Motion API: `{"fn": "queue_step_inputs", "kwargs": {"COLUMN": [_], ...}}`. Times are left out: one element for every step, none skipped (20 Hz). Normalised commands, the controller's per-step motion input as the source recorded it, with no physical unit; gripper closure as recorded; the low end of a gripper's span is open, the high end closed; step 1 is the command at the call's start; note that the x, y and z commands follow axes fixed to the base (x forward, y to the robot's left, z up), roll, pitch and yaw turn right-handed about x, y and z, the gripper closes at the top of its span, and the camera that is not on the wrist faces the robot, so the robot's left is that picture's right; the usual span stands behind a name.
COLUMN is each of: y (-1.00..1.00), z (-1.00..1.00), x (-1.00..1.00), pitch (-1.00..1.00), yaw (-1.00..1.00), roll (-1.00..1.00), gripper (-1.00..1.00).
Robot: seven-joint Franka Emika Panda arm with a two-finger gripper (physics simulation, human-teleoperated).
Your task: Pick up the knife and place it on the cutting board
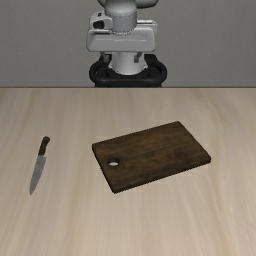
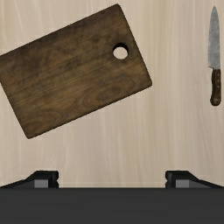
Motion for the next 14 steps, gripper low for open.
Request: {"fn": "queue_step_inputs", "kwargs": {"y": [-1.0,-1.0,-1.0,-1.0,-1.0,-1.0,-1.0,-1.0,-1.0,-1.0,-1.0,-1.0,-1.0,-1.0], "z": [0.0,0.0,0.0,0.0,0.0,0.0,0.0,0.0,0.0,0.0,0.0,0.0,0.0,0.0], "x": [0.0,0.0,0.0,0.0,0.0,0.0,0.0,0.0,0.0,0.0,0.0,0.0,0.0,0.0], "pitch": [0.0,0.0,0.0,0.0,0.0,0.0,0.0,0.0,0.0,0.0,0.0,0.0,0.0,0.0], "yaw": [0.0,0.0,0.0,0.0,0.0,0.0,0.0,0.0,0.0,0.0,0.0,0.0,0.0,0.0], "roll": [0.0,0.0,0.0,0.0,0.0,0.0,0.0,0.0,0.0,0.0,0.0,0.0,0.0,0.0], "gripper": [-1.0,-1.0,-1.0,-1.0,-1.0,-1.0,-1.0,-1.0,-1.0,-1.0,-1.0,-1.0,-1.0,-1.0]}}
